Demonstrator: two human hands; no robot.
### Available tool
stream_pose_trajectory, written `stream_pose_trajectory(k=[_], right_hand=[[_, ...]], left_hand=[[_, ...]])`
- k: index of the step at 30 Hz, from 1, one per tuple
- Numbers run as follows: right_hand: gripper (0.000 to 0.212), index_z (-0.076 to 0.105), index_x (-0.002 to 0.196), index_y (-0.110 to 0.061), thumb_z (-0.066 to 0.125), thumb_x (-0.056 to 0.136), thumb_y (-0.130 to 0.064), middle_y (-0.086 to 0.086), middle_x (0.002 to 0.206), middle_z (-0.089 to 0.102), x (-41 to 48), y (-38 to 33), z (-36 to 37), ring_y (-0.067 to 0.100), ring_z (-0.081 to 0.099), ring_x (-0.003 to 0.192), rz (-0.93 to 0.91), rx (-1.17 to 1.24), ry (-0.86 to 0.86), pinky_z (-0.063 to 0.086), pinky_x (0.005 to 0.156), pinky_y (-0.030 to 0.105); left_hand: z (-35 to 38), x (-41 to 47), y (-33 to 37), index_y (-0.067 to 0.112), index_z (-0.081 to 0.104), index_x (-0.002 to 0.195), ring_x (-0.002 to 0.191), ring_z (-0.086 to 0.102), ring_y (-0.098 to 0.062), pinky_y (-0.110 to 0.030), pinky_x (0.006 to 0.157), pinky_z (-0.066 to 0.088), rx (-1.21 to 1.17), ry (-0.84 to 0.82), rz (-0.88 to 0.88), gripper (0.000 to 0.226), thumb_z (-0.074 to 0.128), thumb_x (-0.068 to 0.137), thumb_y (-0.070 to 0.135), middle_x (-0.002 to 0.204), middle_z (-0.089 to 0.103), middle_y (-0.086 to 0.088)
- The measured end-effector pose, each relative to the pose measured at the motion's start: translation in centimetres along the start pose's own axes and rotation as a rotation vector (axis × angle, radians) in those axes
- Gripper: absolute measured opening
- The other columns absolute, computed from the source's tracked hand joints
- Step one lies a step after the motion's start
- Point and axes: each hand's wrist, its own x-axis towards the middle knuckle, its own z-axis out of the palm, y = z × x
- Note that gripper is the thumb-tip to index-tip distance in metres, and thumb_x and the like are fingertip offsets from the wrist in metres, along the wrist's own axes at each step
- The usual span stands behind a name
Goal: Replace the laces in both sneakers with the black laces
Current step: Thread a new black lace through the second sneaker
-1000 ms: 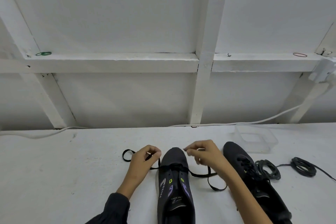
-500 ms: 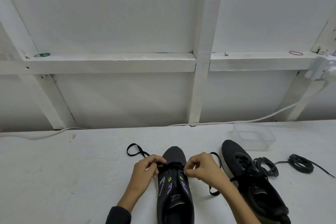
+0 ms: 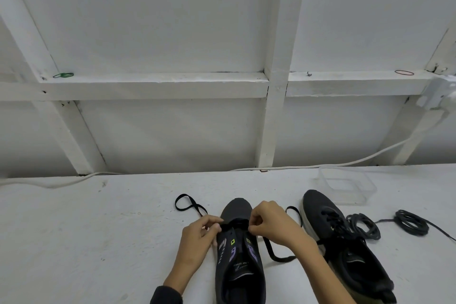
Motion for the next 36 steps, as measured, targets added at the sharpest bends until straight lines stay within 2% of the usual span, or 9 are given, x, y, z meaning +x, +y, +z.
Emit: stream_pose_trajectory(k=[5,8,13,19,23,25,28,32,36], right_hand=[[0.009,0.075,0.085,-0.009,0.067,0.083,-0.012,-0.001,0.074,0.069,-0.6,0.8,0.1,0.006,0.059,0.065,0.006,0.103,0.010,0.046,0.061,0.015],[0.009,0.075,0.083,-0.011,0.067,0.082,-0.013,-0.006,0.068,0.065,-0.8,0.8,0.3,0.003,0.059,0.062,0.003,0.112,0.037,0.045,0.060,0.013],[0.013,0.073,0.086,-0.010,0.061,0.083,-0.013,0.005,0.083,0.072,-0.9,0.3,0.7,0.012,0.060,0.073,-0.009,0.001,0.048,0.048,0.070,0.025],[0.015,0.072,0.092,-0.010,0.059,0.088,-0.016,0.007,0.091,0.072,-0.6,0.3,0.6,0.013,0.057,0.076,-0.014,-0.024,0.037,0.047,0.072,0.027],[0.013,0.071,0.094,-0.010,0.060,0.090,-0.017,0.005,0.091,0.070,-0.3,0.4,0.8,0.012,0.055,0.076,-0.023,-0.024,0.016,0.047,0.072,0.028],[0.007,0.070,0.084,-0.018,0.065,0.088,-0.020,-0.004,0.080,0.066,-0.1,0.7,0.7,0.008,0.054,0.067,0.004,0.030,0.002,0.050,0.074,0.032],[0.019,0.062,0.065,-0.029,0.074,0.080,-0.026,-0.009,0.063,0.064,-0.2,1.2,0.8,0.005,0.059,0.057,0.060,0.144,-0.016,0.052,0.067,0.031],[0.017,0.066,0.067,-0.019,0.082,0.073,-0.022,0.004,0.061,0.067,-0.4,1.5,0.9,0.018,0.065,0.060,0.097,0.367,0.004,0.052,0.057,0.032],[0.041,0.062,0.081,-0.007,0.090,0.064,-0.031,0.009,0.069,0.066,-0.5,1.3,0.9,0.022,0.063,0.061,0.183,0.581,-0.029,0.057,0.057,0.034]], left_hand=[[0.3,-0.3,0.6,0.027,0.070,0.079,0.074,0.062,-0.003,-0.020,0.076,0.048,0.080,-0.073,0.031,0.013,0.068,0.088,0.018,0.079,0.070,0.011],[1.4,-0.5,1.4,0.034,0.070,0.077,0.068,0.059,-0.003,-0.027,0.070,0.050,0.245,-0.144,0.036,0.004,0.071,0.080,0.035,0.071,0.067,0.010],[2.8,0.1,3.3,0.042,0.067,0.077,0.080,0.060,0.009,-0.012,0.064,0.040,0.548,-0.117,0.013,0.001,0.065,0.078,0.042,0.081,0.066,0.026],[2.8,0.9,2.2,0.033,0.073,0.073,0.053,0.048,0.002,-0.025,0.070,0.046,0.230,-0.213,-0.020,0.008,0.076,0.072,0.025,0.048,0.050,0.016],[3.1,0.7,1.3,0.039,0.072,0.073,0.056,0.051,0.001,-0.025,0.068,0.047,0.199,-0.153,0.015,0.009,0.077,0.066,0.035,0.052,0.056,0.015],[3.2,0.6,1.3,0.041,0.072,0.075,0.059,0.053,0.002,-0.022,0.067,0.047,0.247,-0.135,0.023,0.009,0.077,0.069,0.037,0.054,0.058,0.021],[3.4,0.4,1.6,0.043,0.069,0.073,0.063,0.057,0.003,-0.017,0.064,0.044,0.335,-0.108,0.031,0.010,0.073,0.075,0.034,0.057,0.059,0.024],[3.5,0.3,1.6,0.043,0.065,0.071,0.063,0.056,0.003,-0.016,0.061,0.042,0.383,-0.109,0.061,0.009,0.068,0.078,0.038,0.057,0.058,0.020],[3.5,0.2,1.0,0.039,0.061,0.076,0.061,0.053,-0.001,-0.017,0.062,0.041,0.355,-0.145,0.111,0.010,0.062,0.081,0.031,0.054,0.053,0.018]])
